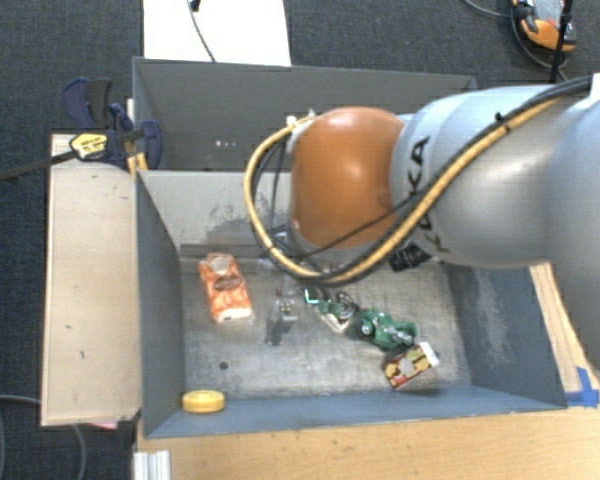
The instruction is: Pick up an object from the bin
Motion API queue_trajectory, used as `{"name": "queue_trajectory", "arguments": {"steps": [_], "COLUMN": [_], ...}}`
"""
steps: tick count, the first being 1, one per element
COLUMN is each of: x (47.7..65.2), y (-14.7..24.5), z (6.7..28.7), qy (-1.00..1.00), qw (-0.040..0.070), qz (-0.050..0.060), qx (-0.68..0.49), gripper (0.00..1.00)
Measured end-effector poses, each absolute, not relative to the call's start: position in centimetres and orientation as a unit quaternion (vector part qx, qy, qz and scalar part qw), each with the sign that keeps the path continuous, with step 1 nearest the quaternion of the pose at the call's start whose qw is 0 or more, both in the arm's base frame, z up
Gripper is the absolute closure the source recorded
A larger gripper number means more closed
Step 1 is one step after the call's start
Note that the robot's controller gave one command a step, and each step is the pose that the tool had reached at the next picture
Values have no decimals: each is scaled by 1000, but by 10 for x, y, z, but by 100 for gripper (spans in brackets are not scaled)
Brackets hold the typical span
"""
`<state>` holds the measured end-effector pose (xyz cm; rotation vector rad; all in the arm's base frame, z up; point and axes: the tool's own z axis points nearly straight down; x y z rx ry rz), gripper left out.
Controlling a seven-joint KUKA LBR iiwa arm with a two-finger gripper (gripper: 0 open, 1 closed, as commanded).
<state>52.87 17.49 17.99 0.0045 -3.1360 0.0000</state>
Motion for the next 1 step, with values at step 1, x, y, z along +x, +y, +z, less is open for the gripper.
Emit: {"name": "queue_trajectory", "arguments": {"steps": [1], "x": [531], "y": [174], "z": [184], "qy": [-1000], "qw": [-1], "qz": [-1], "qx": [-1], "gripper": [0]}}
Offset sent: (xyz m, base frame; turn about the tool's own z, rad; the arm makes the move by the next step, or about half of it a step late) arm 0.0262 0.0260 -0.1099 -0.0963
